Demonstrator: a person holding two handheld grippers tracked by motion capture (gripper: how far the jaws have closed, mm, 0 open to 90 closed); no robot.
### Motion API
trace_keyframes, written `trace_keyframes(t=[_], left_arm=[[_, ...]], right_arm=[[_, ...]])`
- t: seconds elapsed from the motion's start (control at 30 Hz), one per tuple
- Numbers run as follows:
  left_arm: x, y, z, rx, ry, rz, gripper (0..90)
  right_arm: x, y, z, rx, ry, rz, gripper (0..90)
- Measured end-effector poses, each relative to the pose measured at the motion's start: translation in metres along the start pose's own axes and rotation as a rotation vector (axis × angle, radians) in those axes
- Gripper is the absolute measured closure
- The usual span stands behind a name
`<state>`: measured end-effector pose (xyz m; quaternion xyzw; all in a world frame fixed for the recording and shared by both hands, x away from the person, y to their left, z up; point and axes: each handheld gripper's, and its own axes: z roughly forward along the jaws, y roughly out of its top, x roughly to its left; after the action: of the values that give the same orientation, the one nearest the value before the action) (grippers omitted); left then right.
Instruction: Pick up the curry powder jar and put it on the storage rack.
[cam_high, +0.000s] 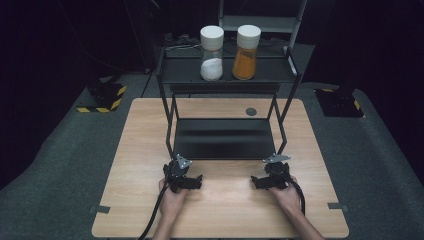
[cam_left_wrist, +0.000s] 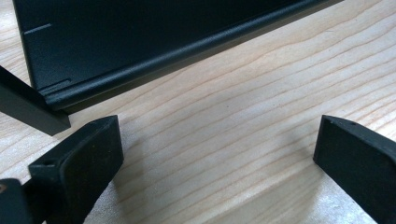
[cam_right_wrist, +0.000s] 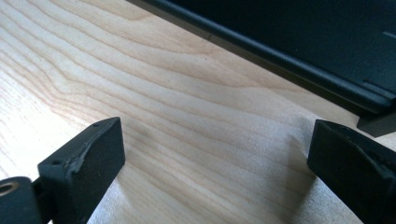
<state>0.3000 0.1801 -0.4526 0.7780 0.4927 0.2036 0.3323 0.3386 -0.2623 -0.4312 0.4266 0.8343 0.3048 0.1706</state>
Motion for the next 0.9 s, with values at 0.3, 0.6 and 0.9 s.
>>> trace_keyframes(t=[0.3,0.6,0.9], left_arm=[[0.000,0.000,0.000,0.000,0.002,0.000,1.4],[0.000,0.000,0.000,0.000,0.002,0.000,1.4],[-0.001,0.000,0.000,0.000,0.002,0.000,1.4]], right_arm=[[-0.002,-0.022,0.002,-0.086,0.008,0.002,1.4],[-0.001,-0.022,0.002,-0.086,0.004,0.005,1.5],[-0.001,-0.023,0.002,-0.087,0.004,0.004,1.6]])
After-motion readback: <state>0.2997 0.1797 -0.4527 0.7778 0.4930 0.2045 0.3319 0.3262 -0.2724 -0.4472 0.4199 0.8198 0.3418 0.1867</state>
